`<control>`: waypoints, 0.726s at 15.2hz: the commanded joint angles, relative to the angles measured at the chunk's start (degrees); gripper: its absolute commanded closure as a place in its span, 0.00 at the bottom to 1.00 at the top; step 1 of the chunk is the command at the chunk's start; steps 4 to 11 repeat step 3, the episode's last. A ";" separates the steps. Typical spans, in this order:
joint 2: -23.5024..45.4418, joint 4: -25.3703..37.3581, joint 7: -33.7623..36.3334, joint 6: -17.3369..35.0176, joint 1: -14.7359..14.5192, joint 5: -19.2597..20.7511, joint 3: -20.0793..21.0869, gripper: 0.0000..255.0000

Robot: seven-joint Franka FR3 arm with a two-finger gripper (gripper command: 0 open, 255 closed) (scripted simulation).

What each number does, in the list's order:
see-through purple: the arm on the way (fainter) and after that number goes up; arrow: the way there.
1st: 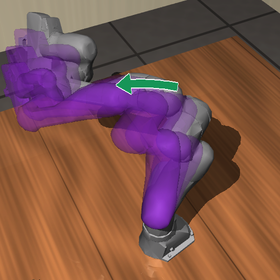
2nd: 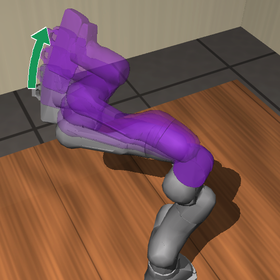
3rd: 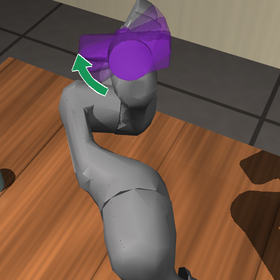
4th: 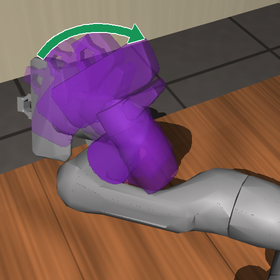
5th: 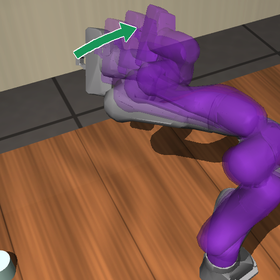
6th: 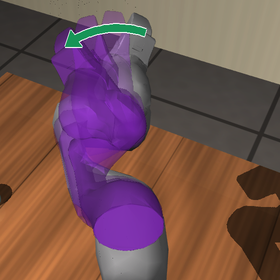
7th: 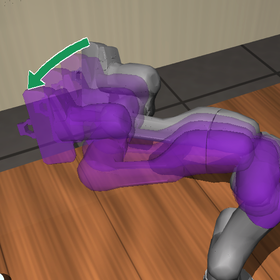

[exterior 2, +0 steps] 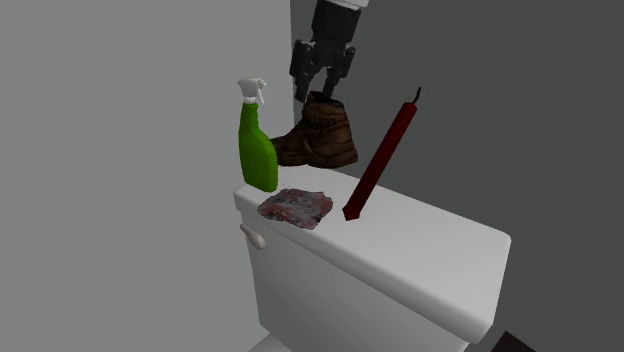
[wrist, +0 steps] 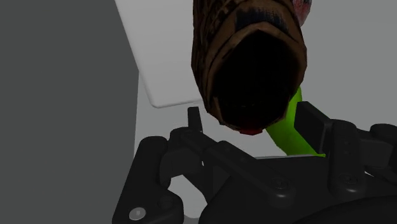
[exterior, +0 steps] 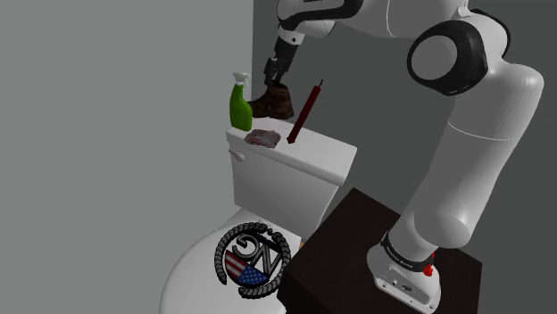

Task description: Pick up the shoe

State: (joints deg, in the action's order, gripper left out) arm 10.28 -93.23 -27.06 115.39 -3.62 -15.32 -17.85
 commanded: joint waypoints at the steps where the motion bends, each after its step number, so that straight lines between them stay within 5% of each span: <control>1: 0.04 1.72 0.46 -1.52 -0.01 0.16 -0.01 1.00; 11: 0.04 1.83 0.49 -1.64 0.00 0.18 -0.01 1.00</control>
